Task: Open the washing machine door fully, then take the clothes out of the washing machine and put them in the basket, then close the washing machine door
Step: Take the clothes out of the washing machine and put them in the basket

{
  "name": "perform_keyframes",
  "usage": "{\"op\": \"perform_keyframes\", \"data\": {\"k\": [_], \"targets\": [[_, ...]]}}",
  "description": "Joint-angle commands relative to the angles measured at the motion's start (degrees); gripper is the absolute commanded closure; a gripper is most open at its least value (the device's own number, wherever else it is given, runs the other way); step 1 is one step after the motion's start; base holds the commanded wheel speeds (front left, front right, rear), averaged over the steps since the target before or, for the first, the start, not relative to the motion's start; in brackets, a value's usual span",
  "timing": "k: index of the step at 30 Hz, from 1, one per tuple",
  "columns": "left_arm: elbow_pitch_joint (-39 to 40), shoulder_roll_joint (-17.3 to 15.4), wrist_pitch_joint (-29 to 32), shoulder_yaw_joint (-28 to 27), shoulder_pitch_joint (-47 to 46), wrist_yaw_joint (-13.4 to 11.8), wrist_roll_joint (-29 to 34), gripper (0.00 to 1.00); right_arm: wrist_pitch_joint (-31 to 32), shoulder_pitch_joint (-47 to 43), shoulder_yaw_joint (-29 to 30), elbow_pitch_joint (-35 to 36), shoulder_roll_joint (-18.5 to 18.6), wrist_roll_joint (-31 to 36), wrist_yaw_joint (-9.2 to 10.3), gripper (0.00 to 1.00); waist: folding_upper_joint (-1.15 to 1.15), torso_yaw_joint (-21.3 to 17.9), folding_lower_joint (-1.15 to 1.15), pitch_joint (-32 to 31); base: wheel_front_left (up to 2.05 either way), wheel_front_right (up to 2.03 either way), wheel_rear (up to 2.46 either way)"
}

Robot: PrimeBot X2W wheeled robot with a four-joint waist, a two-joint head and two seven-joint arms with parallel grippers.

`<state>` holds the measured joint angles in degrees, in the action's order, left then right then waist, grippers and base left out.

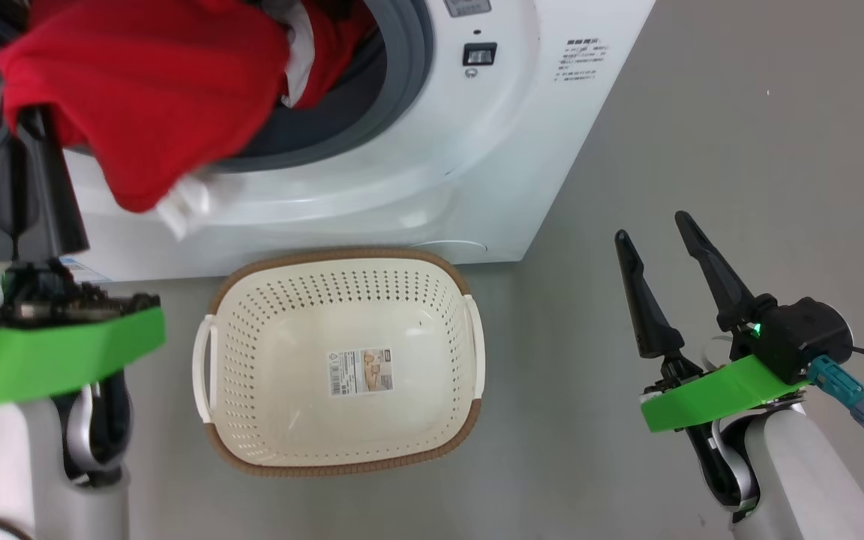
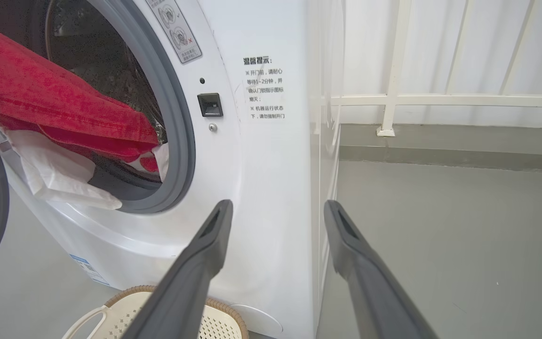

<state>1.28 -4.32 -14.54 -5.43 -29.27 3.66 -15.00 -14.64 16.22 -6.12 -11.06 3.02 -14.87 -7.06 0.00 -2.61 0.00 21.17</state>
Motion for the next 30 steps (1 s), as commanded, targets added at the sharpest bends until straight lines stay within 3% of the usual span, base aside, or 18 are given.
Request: {"op": "perform_keyframes", "data": {"k": [1, 10, 15, 22, 30], "targets": [[3.1, -1.1, -0.5, -1.5, 1.5, 0.6, 0.7, 1.00, -0.4, -1.2, -1.3, 1.1, -0.1, -0.1, -0.43, 0.00, 0.00, 0.4, 0.00, -1.0, 0.00, 0.00, 0.00], [11.7, 0.6, -0.5, 0.6, 7.8, 0.3, 1.9, 1.00, -0.4, -2.4, -1.8, 0.6, 0.5, -0.2, -0.43, 0.00, 0.00, 0.5, 0.00, -3.5, 0.00, 0.00, 0.00], [11.1, 1.0, -0.5, 0.9, 9.9, 0.3, -0.1, 1.00, -0.4, -2.6, -2.1, 0.8, 0.5, -0.3, -0.43, 0.00, 0.00, 0.4, 0.00, -3.3, 0.00, 0.00, 0.00], [4.0, 1.4, -0.5, 3.7, 11.9, 1.5, -3.3, 1.00, -0.4, -1.8, -2.2, 1.2, 0.5, -0.2, -0.43, 0.00, 0.00, 0.1, 0.00, -0.3, 0.00, 0.00, 0.00], [-10.7, 1.4, -0.5, 6.5, 8.9, 2.9, -8.8, 1.00, -0.4, -0.2, -2.4, 1.5, 0.4, 0.1, -0.43, 0.00, 0.00, -0.2, 0.00, 3.7, 0.00, 0.00, 0.00]]}}
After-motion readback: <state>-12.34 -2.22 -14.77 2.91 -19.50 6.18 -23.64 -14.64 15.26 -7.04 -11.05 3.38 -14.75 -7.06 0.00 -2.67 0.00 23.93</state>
